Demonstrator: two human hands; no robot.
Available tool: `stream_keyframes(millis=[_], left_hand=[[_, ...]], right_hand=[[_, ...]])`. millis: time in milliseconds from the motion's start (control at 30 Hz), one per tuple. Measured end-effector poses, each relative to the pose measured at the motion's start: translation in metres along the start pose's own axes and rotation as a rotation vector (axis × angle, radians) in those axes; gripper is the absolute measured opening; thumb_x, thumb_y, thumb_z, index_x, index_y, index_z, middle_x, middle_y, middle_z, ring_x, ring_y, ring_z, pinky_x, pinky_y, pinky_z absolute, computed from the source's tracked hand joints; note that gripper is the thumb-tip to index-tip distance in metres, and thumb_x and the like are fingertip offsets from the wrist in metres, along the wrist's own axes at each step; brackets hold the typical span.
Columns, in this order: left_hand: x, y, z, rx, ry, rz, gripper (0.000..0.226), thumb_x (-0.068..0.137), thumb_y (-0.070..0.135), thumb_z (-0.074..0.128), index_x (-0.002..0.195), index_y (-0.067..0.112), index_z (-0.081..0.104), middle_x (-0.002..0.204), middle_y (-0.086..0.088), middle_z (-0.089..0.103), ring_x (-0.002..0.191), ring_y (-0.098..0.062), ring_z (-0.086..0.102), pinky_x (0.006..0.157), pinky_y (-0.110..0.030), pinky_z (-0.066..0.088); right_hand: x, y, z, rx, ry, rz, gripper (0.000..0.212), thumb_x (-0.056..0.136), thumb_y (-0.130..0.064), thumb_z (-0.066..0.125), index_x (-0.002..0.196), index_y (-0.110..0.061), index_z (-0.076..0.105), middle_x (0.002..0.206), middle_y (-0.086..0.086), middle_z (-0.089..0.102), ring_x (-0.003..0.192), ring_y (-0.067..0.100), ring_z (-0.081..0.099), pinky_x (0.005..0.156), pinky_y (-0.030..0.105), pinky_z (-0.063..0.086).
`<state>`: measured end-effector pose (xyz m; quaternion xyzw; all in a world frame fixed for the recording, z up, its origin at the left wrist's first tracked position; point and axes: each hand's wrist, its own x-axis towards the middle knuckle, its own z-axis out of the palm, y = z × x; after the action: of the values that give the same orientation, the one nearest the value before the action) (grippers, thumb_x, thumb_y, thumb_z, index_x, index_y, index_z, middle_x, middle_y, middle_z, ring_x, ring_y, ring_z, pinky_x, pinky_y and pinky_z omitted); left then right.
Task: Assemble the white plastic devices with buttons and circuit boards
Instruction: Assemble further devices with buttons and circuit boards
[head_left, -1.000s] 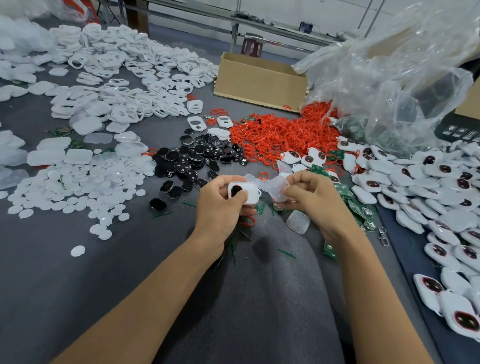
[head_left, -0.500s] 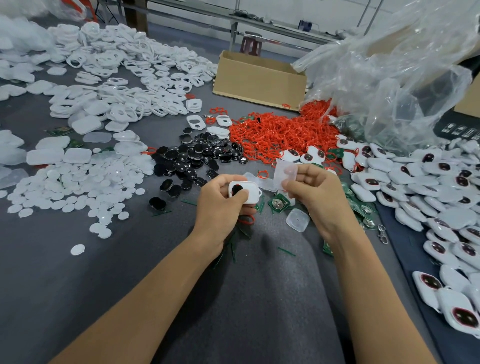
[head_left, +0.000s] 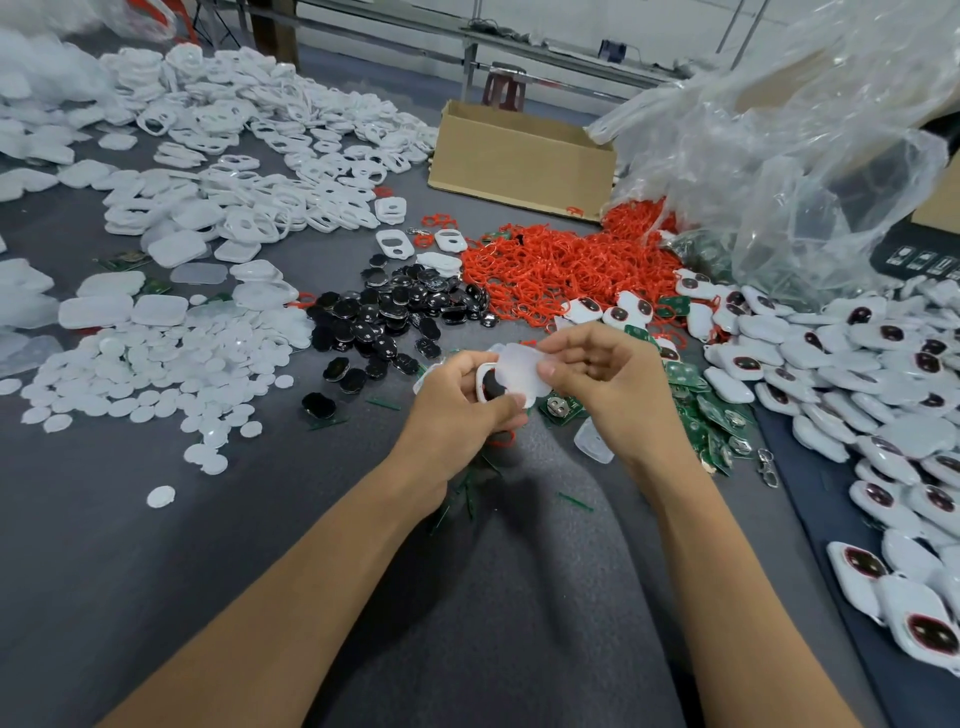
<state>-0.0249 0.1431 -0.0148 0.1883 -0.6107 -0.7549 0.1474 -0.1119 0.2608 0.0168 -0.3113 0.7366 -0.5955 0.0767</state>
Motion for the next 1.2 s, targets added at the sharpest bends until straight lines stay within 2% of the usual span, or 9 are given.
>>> stream_keyframes(millis=[100, 233, 400, 500, 567, 733, 867, 1100, 1200], left_hand=[[-0.002, 0.001, 0.000, 0.033, -0.054, 0.015, 0.046, 0.081, -0.010, 0.067, 0.124, 0.004, 0.056, 0.100, -0.014, 0.065, 0.082, -0.019, 0.058, 0.068, -0.030, 0.053], [-0.002, 0.001, -0.001, 0.010, -0.077, 0.019, 0.045, 0.081, -0.012, 0.066, 0.122, 0.004, 0.057, 0.098, -0.012, 0.065, 0.083, -0.017, 0.057, 0.063, -0.023, 0.050], [0.002, -0.001, 0.001, -0.108, -0.076, -0.017, 0.034, 0.090, -0.010, 0.055, 0.121, 0.002, 0.058, 0.109, -0.017, 0.068, 0.093, -0.023, 0.066, 0.083, -0.029, 0.055], [0.004, 0.000, 0.001, -0.180, -0.085, -0.028, 0.018, 0.097, 0.002, 0.049, 0.106, 0.005, 0.064, 0.102, -0.012, 0.070, 0.084, -0.013, 0.069, 0.076, -0.023, 0.058], [0.004, 0.002, 0.000, -0.207, -0.075, -0.049, 0.025, 0.102, 0.011, 0.043, 0.094, 0.007, 0.066, 0.096, -0.010, 0.070, 0.078, -0.011, 0.070, 0.070, -0.021, 0.058], [0.002, 0.006, 0.001, -0.211, -0.053, -0.086, 0.030, 0.104, 0.015, 0.038, 0.094, 0.010, 0.066, 0.096, -0.014, 0.070, 0.079, -0.019, 0.070, 0.061, -0.021, 0.057], [0.000, 0.009, 0.002, -0.241, -0.051, -0.090, 0.031, 0.104, 0.016, 0.037, 0.095, 0.009, 0.065, 0.100, -0.014, 0.069, 0.086, -0.024, 0.067, 0.055, -0.019, 0.054], [-0.003, 0.011, 0.002, -0.228, -0.068, -0.078, 0.036, 0.104, 0.013, 0.035, 0.088, 0.013, 0.066, 0.090, -0.009, 0.069, 0.079, -0.020, 0.067, 0.052, -0.017, 0.052], [-0.003, 0.011, 0.002, -0.193, -0.071, -0.086, 0.035, 0.105, 0.014, 0.034, 0.090, 0.014, 0.066, 0.095, -0.012, 0.068, 0.079, -0.020, 0.067, 0.054, -0.017, 0.052]], right_hand=[[0.000, 0.001, 0.003, -0.040, -0.027, 0.006, 0.020, 0.078, 0.008, 0.069, 0.083, -0.011, 0.067, 0.072, 0.003, 0.065, 0.062, 0.007, 0.056, 0.063, 0.018, 0.048], [-0.001, 0.003, 0.007, -0.127, -0.049, -0.005, 0.019, 0.078, 0.008, 0.069, 0.084, -0.010, 0.070, 0.066, -0.007, 0.063, 0.055, -0.004, 0.053, 0.060, 0.012, 0.045], [-0.003, 0.007, 0.012, -0.314, 0.012, -0.095, 0.021, 0.078, 0.005, 0.069, 0.084, -0.015, 0.072, 0.078, 0.000, 0.069, 0.067, 0.005, 0.059, 0.067, 0.017, 0.047], [-0.003, 0.009, 0.014, -0.415, 0.048, -0.181, 0.018, 0.076, 0.001, 0.071, 0.084, -0.015, 0.074, 0.080, -0.003, 0.065, 0.064, 0.001, 0.053, 0.064, 0.012, 0.039], [-0.001, 0.012, 0.014, -0.461, 0.064, -0.213, 0.017, 0.075, -0.001, 0.073, 0.083, -0.017, 0.074, 0.079, -0.003, 0.062, 0.063, 0.005, 0.051, 0.063, 0.013, 0.038], [-0.001, 0.016, 0.014, -0.450, 0.110, -0.265, 0.019, 0.075, 0.002, 0.070, 0.083, -0.015, 0.075, 0.077, -0.007, 0.065, 0.061, 0.000, 0.051, 0.062, 0.008, 0.035], [0.000, 0.018, 0.013, -0.427, 0.125, -0.277, 0.022, 0.075, 0.003, 0.068, 0.086, -0.016, 0.072, 0.074, -0.014, 0.064, 0.059, 0.003, 0.050, 0.060, 0.008, 0.035], [0.000, 0.016, 0.009, -0.361, 0.115, -0.275, 0.028, 0.078, 0.005, 0.065, 0.087, -0.022, 0.063, 0.076, -0.013, 0.062, 0.061, 0.005, 0.050, 0.062, 0.013, 0.041], [0.001, 0.016, 0.007, -0.357, 0.079, -0.250, 0.029, 0.078, 0.005, 0.066, 0.089, -0.022, 0.062, 0.075, -0.012, 0.062, 0.063, 0.010, 0.052, 0.064, 0.019, 0.043]])
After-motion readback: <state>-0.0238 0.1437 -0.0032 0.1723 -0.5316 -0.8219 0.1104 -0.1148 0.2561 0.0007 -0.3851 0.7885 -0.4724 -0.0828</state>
